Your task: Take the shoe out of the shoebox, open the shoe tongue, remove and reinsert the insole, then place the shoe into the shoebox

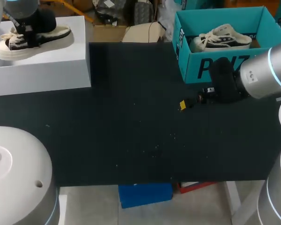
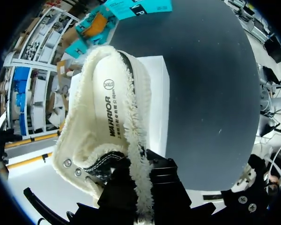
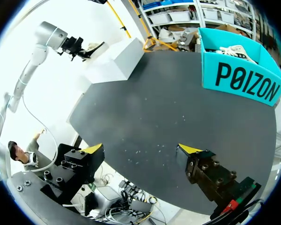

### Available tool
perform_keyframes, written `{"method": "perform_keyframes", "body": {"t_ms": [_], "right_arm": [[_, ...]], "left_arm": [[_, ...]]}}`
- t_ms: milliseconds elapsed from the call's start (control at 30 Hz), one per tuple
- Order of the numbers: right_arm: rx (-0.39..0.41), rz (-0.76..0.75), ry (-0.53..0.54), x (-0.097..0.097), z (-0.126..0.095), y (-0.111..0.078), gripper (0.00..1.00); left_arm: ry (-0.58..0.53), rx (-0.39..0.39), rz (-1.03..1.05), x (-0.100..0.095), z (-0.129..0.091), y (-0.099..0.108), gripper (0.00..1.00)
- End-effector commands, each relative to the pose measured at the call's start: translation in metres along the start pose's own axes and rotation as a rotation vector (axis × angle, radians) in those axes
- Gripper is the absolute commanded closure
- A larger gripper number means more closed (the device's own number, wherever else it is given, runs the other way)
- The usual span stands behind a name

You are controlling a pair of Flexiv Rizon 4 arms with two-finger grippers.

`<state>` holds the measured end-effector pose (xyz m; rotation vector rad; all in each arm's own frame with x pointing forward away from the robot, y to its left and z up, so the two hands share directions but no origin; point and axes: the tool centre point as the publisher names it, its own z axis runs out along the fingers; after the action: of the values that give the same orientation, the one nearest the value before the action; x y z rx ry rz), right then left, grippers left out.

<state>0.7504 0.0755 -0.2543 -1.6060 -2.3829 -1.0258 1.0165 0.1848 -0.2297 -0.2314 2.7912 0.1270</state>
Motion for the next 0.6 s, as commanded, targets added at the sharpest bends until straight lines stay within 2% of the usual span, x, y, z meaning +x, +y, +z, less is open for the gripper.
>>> {"method": "perform_keyframes", "body": {"t_ms": [33, 133, 267, 600], "right_arm": [[0.002, 0.0, -0.002, 0.001, 0.001, 0.001, 0.0], [0.002, 0.0, -0.002, 0.001, 0.001, 0.001, 0.0], [0.002, 0.0, -0.002, 0.001, 0.001, 0.001, 0.0], [0.002, 0.0, -0.002, 0.001, 0.001, 0.001, 0.0]], "left_arm": [[-0.009, -0.043, 0.056, -0.002, 0.008, 0.005, 1.0], [-0.019, -0.073, 0.094, -0.003, 0.016, 0.014, 1.0], [-0.012, -0.066, 0.062, -0.003, 0.024, 0.02, 1.0], [-0.001, -0.036, 0.064, -0.004, 0.055, 0.017, 1.0]]}}
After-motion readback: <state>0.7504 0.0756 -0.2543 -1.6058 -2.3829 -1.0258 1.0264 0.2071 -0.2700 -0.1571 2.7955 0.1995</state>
